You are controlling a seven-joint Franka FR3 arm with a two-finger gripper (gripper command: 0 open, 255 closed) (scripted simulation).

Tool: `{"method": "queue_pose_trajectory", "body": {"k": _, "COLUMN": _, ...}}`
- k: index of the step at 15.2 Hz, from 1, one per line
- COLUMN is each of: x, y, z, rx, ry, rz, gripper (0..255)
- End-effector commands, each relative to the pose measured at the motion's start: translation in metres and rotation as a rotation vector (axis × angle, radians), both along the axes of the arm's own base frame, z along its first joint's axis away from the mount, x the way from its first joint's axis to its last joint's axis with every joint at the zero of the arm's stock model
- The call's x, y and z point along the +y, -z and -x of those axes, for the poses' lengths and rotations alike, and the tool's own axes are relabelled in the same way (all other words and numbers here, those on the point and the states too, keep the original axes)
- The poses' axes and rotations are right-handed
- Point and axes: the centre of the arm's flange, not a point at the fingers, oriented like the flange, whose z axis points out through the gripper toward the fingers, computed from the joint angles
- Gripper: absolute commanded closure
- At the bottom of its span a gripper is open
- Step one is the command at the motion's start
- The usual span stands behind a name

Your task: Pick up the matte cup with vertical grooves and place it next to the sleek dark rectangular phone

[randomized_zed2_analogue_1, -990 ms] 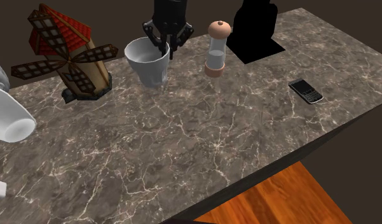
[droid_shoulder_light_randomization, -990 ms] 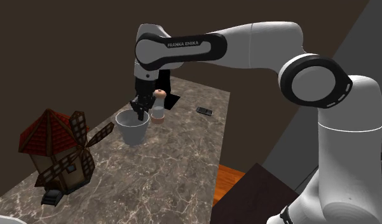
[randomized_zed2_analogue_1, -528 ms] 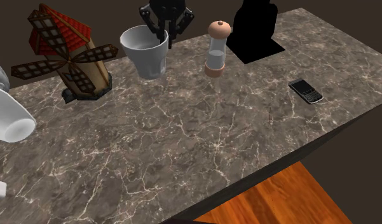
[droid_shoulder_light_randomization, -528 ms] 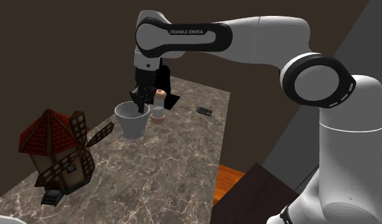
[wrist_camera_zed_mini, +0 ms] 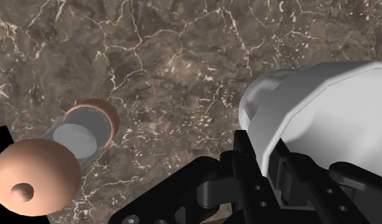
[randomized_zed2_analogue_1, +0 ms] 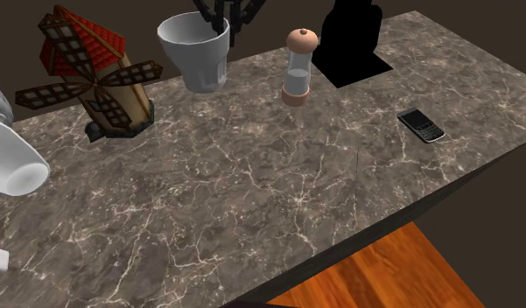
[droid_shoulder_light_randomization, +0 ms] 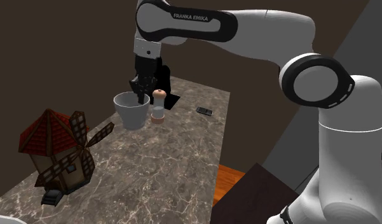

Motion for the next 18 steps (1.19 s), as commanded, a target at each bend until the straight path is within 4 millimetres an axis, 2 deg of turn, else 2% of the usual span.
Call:
{"method": "queue_pose_trajectory", "body": {"k": 1, "x": 0.0, "y": -0.011, "z": -0.001, "rx": 0.0, "ry": 0.0, "rz": 0.0, "gripper": 255}}
{"method": "queue_pose_trajectory", "body": {"k": 8, "x": 0.0, "y": -0.044, "z": 0.0, "rx": 0.0, "ry": 0.0, "rz": 0.0, "gripper": 255}}
{"method": "queue_pose_trajectory", "body": {"k": 18, "x": -0.125, "y": -0.044, "z": 0.042, "rx": 0.0, "ry": 0.0, "rz": 0.0, "gripper": 255}}
